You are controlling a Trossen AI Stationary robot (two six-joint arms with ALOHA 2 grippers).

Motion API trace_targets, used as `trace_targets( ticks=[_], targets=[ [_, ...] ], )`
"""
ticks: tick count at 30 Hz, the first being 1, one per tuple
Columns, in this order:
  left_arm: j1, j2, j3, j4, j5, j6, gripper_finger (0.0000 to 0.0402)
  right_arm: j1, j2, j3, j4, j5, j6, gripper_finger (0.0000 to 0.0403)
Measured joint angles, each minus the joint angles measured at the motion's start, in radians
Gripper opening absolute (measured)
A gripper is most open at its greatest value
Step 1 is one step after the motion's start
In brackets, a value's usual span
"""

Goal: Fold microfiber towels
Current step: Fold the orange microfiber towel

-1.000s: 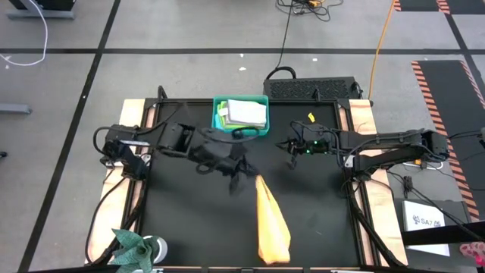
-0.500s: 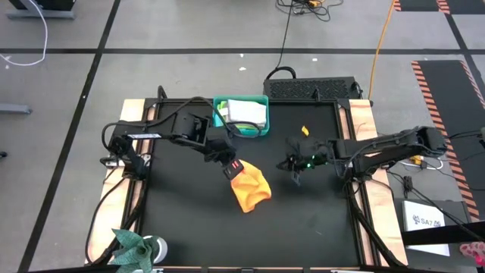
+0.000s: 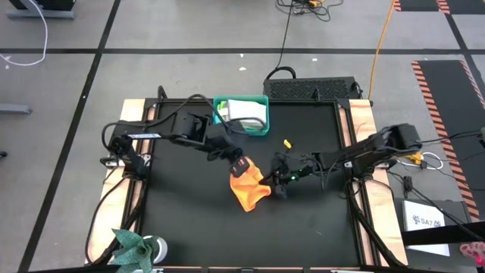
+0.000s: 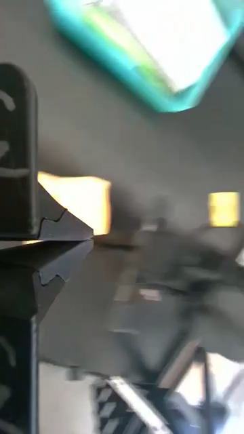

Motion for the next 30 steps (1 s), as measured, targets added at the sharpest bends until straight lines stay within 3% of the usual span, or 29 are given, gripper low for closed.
trace_targets(
  ticks=[6, 17, 23, 30],
  targets=[
    [0.026, 0.0, 0.0, 0.173, -0.05, 0.086, 0.0, 0.0, 0.042, 0.0, -0.003, -0.01, 0.004, 0.0004],
    [0.086, 0.022, 0.0, 0.242, -0.117, 0.102, 0.0, 0.023, -0.014, 0.018, -0.024, 0.103, -0.13, 0.0005],
    [0.106, 0.042, 0.0, 0.254, -0.081, 0.101, 0.0, 0.026, -0.016, 0.055, -0.04, 0.135, -0.167, 0.0005],
    [0.104, 0.045, 0.0, 0.251, 0.007, 0.099, 0.0, 0.014, -0.014, 0.056, -0.187, 0.231, -0.233, 0.0005]
  ],
)
